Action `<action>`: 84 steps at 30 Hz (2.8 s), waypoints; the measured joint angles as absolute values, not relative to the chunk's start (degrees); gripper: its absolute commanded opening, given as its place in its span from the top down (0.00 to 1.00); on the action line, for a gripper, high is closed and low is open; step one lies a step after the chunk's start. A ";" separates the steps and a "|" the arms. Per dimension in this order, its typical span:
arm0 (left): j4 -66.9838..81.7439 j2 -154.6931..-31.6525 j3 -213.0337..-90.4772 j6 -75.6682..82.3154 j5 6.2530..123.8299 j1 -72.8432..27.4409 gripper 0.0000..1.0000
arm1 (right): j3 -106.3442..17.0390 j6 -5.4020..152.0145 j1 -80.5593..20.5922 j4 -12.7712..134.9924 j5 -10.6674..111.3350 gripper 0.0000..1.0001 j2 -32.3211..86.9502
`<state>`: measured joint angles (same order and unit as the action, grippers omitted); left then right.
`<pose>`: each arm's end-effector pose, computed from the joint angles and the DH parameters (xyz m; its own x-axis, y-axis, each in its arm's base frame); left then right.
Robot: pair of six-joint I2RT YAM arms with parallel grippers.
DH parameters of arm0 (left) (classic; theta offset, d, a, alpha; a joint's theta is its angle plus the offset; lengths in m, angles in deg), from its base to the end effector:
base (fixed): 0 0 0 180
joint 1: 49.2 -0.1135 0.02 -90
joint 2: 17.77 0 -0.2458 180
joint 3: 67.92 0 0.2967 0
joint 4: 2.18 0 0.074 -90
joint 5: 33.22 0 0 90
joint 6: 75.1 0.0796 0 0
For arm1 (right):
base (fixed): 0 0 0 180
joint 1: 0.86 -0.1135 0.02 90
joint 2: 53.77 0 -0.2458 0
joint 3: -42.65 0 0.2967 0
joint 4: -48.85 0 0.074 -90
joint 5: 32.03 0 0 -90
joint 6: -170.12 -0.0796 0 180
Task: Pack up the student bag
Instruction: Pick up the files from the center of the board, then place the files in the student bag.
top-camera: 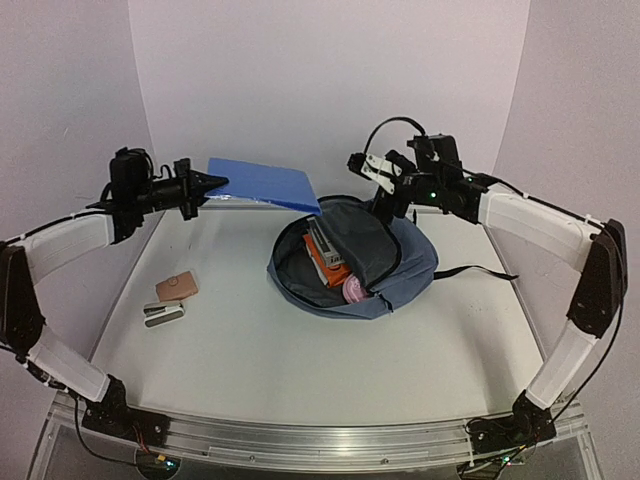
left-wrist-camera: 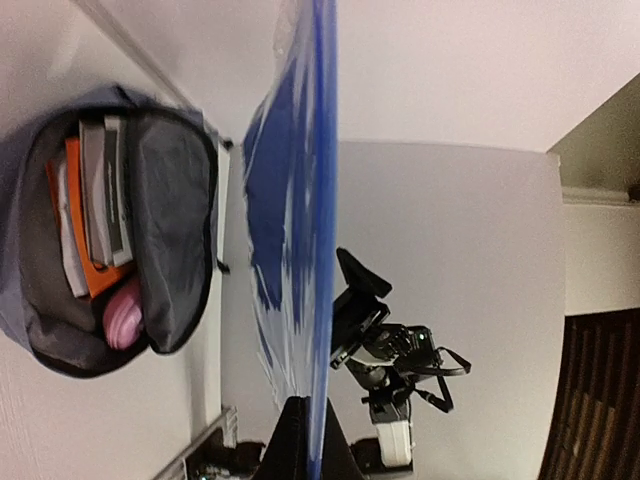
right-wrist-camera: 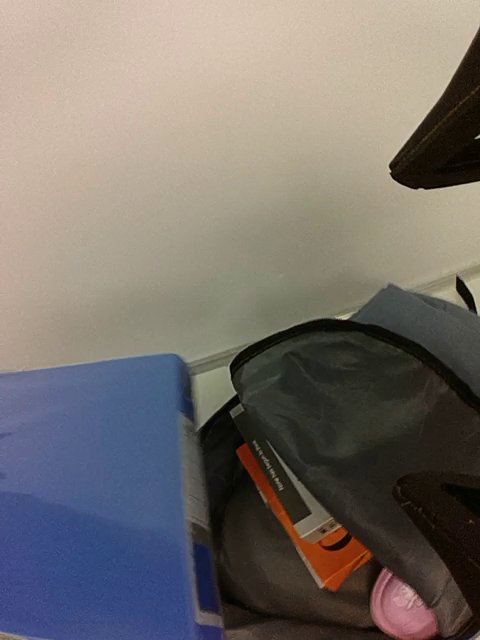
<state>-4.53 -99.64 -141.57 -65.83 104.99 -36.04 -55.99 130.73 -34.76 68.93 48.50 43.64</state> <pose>0.3811 -0.1501 0.3014 -0.8786 -0.4700 -0.0850 0.0425 0.1003 -0.9940 0.4016 0.2857 0.3143 0.3549 -0.6800 -0.6416 -0.6384 0.3252 -0.6977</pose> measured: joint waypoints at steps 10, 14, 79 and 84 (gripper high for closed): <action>13.71 -86.28 -139.19 -55.43 86.81 -38.26 1.00 | -80.32 105.81 -38.59 87.69 49.70 0.18 60.24; 18.38 -85.89 -137.37 -54.71 82.90 -38.27 1.00 | -83.73 100.76 -40.99 92.31 52.89 0.24 67.29; 4.57 -142.79 -171.21 -41.99 90.07 -9.85 0.52 | -95.22 76.60 -37.46 102.43 48.85 1.00 72.02; 19.57 -142.38 -176.14 -34.04 88.58 -10.21 0.20 | -89.51 76.91 -35.85 100.10 46.36 1.00 69.20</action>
